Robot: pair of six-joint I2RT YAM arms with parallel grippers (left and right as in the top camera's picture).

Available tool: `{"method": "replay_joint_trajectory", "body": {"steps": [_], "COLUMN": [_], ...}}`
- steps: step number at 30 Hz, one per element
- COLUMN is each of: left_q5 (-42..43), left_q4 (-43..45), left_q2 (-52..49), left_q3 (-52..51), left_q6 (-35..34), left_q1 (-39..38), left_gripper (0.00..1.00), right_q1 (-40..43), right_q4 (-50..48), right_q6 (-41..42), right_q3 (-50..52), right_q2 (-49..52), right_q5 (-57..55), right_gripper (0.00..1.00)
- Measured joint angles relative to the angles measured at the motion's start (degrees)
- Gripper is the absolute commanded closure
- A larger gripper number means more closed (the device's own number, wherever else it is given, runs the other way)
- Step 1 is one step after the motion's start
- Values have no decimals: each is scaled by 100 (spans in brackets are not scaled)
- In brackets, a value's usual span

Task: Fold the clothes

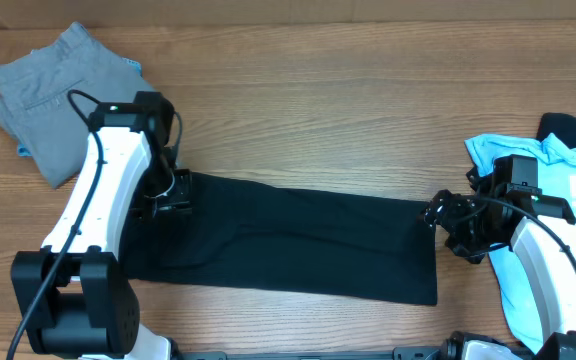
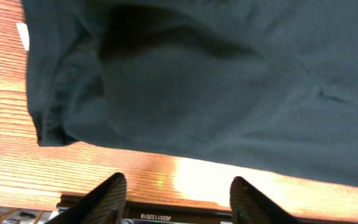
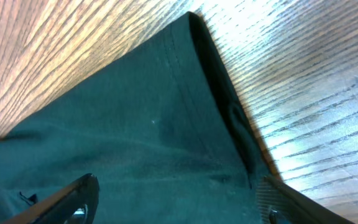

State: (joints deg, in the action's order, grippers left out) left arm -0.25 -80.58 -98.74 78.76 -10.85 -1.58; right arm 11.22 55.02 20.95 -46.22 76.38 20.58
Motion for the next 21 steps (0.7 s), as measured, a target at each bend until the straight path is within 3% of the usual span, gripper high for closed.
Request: {"method": "replay_joint_trajectory", "body": {"steps": [3,5,7,15,21], "left_q5": [17,61,116,201,219], "left_q4": [306,575,852,1635,1917], "left_q2": [0,0,-2,-2,-4], "left_q3": [-94,-203,-345,-925,-1250], "left_q6": [-13,-4,7,9,59], "left_q1": [133,177,179,179,179], "left_gripper": [62,66,66,62,60], "right_q1": [0,-2,0,372,562], "right_q4": [-125,-321,-400,-286,-612], "right_q6": [50,111,125,-26,-732], "right_q3": [0,0,0,0,-2], "right_q2": [2,31,90,1204,1467], "right_q5": [-7,-59,-101,-284,267], "right_gripper": [31,34,28,29,52]}}
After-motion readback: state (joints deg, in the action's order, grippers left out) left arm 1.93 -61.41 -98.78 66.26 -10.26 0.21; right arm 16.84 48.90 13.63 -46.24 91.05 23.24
